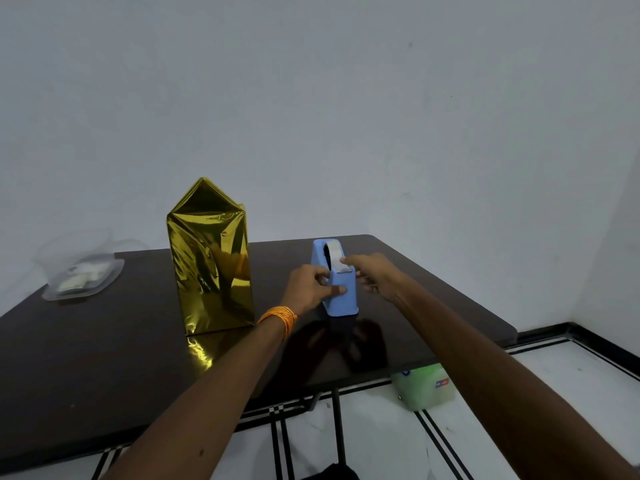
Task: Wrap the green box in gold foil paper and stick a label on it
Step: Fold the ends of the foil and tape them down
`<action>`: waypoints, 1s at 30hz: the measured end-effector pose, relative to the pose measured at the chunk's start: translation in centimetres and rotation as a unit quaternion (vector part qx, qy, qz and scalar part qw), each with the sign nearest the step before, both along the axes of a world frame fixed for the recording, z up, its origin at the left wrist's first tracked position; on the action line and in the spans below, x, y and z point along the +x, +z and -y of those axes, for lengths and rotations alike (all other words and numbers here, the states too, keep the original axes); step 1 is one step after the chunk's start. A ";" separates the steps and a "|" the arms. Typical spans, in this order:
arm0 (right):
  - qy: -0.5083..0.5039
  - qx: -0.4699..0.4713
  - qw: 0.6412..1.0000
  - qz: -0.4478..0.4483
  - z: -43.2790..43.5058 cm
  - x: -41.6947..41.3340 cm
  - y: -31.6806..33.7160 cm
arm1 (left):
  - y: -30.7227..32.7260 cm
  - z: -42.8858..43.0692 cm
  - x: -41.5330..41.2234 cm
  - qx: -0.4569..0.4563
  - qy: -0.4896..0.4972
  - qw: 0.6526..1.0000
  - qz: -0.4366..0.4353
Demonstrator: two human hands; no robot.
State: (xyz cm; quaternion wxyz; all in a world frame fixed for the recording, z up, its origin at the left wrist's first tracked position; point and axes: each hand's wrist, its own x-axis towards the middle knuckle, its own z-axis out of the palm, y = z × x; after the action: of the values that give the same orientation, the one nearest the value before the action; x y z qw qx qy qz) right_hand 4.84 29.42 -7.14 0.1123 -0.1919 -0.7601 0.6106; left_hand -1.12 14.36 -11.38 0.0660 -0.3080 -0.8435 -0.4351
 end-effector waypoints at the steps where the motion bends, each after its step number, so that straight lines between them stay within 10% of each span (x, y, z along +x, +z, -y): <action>1: 0.000 -0.001 1.000 0.003 0.1 -0.2 0.1 | 0.0 0.0 0.0 0.000 -0.001 1.000 0.001; 30: -0.096 0.010 0.993 -0.063 2.2 3.2 -1.9 | 0.0 -0.2 0.8 0.032 0.008 0.999 0.034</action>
State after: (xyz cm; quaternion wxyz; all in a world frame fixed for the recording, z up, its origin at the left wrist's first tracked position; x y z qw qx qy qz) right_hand 8.00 27.26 -9.04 0.2200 -0.2239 -0.7359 0.5999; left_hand -0.34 14.57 -11.41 0.0500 -0.2841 -0.8334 -0.4713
